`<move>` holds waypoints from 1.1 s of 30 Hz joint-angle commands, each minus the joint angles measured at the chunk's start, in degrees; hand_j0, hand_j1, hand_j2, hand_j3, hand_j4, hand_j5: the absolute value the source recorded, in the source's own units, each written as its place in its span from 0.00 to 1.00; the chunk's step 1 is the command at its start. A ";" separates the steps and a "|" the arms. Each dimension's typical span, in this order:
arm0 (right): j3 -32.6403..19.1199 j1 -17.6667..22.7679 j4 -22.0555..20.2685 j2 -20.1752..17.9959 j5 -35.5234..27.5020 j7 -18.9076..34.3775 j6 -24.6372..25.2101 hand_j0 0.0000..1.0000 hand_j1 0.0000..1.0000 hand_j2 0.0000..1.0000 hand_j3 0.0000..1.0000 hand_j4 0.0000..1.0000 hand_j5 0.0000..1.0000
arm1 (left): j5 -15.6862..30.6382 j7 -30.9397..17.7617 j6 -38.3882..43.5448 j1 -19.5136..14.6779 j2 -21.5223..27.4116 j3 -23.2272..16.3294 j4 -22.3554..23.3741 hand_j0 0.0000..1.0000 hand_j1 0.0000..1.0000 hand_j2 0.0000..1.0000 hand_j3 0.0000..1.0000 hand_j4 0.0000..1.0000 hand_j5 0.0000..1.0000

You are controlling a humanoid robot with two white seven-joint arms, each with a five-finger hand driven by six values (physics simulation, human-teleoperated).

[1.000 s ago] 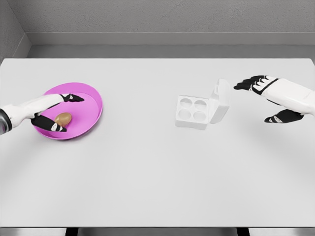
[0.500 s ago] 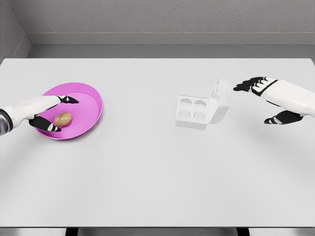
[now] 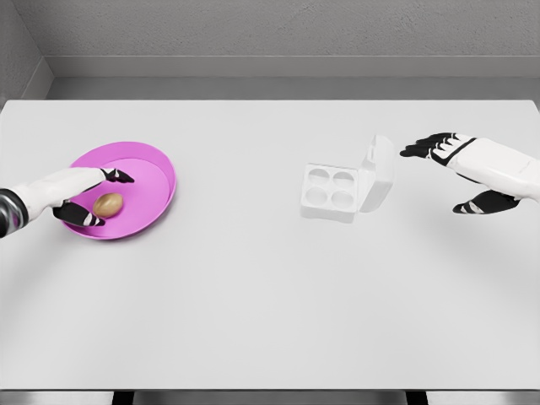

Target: Pack egg into the box and close the box lid

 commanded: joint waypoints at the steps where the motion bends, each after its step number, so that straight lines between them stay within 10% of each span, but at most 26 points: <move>1: -0.01 0.00 0.02 -0.08 -0.28 -0.03 0.06 1.00 1.00 1.00 1.00 1.00 1.00 | -0.18 0.02 -0.01 0.00 -0.26 -0.01 0.10 0.82 0.82 0.82 0.82 0.82 0.82; 33: 5.35 -0.44 12.06 3.17 -0.46 -0.47 0.50 1.00 1.00 1.00 1.00 1.00 1.00 | -0.35 0.02 -0.01 0.26 -0.26 -0.27 1.59 0.65 0.65 0.65 0.65 0.65 0.65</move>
